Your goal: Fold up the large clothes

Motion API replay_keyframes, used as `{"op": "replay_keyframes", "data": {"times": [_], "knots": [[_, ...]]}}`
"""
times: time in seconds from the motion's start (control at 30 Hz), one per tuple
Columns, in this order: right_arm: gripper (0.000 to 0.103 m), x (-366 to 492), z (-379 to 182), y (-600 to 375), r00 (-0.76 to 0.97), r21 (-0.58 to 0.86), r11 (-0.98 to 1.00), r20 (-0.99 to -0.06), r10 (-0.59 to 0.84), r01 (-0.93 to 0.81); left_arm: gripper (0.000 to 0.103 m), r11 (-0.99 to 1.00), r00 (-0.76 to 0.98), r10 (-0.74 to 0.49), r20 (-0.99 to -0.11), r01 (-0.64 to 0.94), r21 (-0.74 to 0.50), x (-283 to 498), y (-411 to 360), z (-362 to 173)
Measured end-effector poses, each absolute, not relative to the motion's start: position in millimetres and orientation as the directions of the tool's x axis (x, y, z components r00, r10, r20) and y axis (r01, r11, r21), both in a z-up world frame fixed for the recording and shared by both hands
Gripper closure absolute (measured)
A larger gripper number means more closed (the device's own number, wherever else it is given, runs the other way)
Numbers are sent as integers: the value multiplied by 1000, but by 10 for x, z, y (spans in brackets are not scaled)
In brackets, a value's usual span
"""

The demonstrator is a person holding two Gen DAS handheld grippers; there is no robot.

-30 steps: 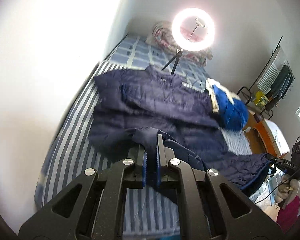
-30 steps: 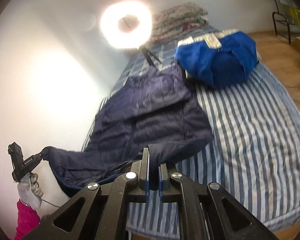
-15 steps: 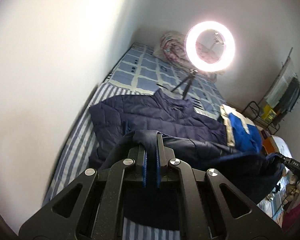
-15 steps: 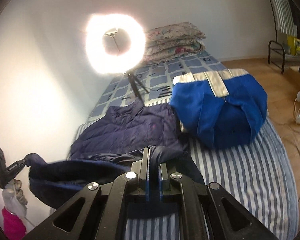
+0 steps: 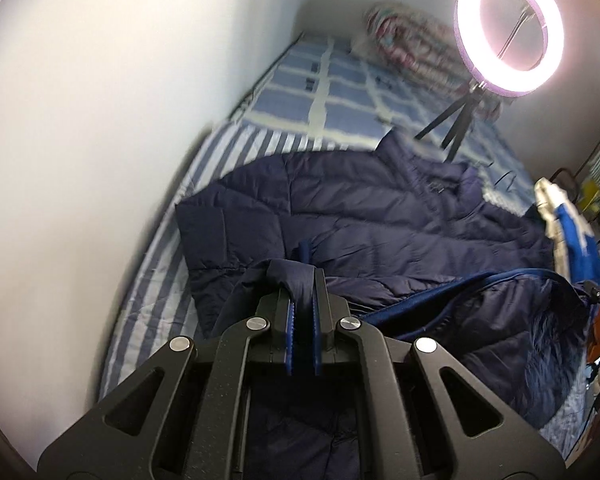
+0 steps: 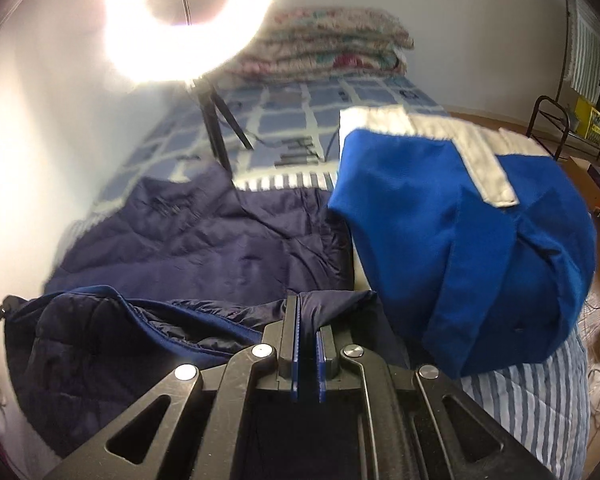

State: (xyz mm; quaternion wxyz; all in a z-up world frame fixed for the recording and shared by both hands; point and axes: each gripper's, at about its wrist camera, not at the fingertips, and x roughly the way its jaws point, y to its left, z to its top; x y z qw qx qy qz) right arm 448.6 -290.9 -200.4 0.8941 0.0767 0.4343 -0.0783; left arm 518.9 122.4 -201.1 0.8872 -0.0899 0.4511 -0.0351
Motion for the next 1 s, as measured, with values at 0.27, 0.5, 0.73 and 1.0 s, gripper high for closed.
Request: {"op": "replay_keyframes", "data": {"times": [0.27,0.5,0.73,1.0], "knots": [[91,4720,-2383,-2949,568,31,981,-818,-86,193,92,983,537,-148,-831,-15,-185,5429,1177,-2268],[40,4401,-2170,-3171,645,160,981,-763,49,114,74,954,541,-269,-797,38,-296,5390,1385,-1983],[40,4040,-2167,-3431,661,198,976,-745,91,89,41,950,569,-280,-773,52,-307,5343,1583,-1823],[40,3994,-2574,-3471,577,188,979,-809,109,80,41,982,468,-180,-865,138,-130,5109,1475,-2308]]}}
